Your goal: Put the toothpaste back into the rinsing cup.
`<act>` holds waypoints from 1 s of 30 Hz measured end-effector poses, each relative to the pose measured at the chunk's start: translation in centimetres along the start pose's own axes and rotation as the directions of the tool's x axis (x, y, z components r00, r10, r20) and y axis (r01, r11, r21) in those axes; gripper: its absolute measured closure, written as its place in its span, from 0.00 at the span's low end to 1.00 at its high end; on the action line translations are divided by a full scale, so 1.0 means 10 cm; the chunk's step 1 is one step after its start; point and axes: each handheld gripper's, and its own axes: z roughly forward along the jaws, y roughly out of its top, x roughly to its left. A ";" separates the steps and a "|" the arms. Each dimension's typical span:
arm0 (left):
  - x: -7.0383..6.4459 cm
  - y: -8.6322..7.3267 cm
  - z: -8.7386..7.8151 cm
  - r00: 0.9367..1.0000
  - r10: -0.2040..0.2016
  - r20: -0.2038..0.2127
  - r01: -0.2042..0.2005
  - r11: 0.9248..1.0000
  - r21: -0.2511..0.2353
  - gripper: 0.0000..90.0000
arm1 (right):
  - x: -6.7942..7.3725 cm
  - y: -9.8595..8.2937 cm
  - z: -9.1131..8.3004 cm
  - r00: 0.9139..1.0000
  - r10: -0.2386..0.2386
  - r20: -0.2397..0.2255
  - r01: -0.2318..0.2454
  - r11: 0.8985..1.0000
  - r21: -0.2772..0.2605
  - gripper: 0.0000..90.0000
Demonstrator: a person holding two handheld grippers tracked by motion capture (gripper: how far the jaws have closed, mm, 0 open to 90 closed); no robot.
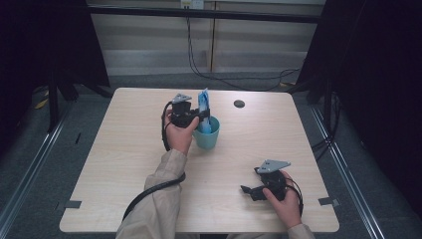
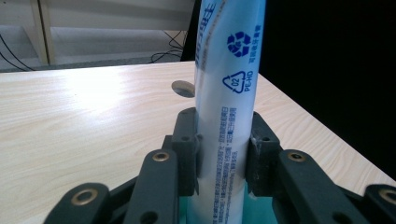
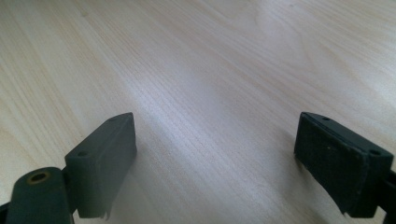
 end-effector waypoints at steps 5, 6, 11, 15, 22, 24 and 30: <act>0.00 0.00 0.00 1.000 0.002 -0.003 -0.002 1.000 0.002 0.77 | 0.00 0.00 0.00 1.000 0.000 0.000 0.000 1.000 0.000 0.14; 0.00 0.00 0.01 1.000 0.006 -0.002 -0.006 1.000 0.001 0.77 | 0.00 0.00 0.00 1.000 0.000 0.000 0.000 1.000 0.000 0.14; 0.00 0.01 0.01 1.000 0.009 -0.009 -0.009 1.000 0.003 0.77 | 0.00 0.00 0.00 1.000 0.000 0.000 0.000 1.000 0.000 0.14; 0.01 0.01 0.01 1.000 0.007 -0.011 -0.007 1.000 0.005 0.76 | 0.00 0.00 0.00 1.000 0.000 0.000 0.000 1.000 0.000 0.14; 0.02 0.01 0.01 1.000 0.001 -0.017 -0.001 1.000 0.001 0.76 | 0.00 0.00 0.00 1.000 0.000 0.000 0.000 1.000 0.000 0.14; 0.02 0.01 0.01 1.000 0.003 -0.020 -0.003 1.000 0.002 0.75 | 0.00 0.00 0.00 1.000 0.000 0.000 0.000 1.000 0.000 0.14; 0.04 0.01 -0.01 1.000 -0.001 -0.026 0.001 1.000 -0.002 0.73 | 0.00 0.00 0.00 1.000 0.000 0.000 0.000 1.000 0.000 0.14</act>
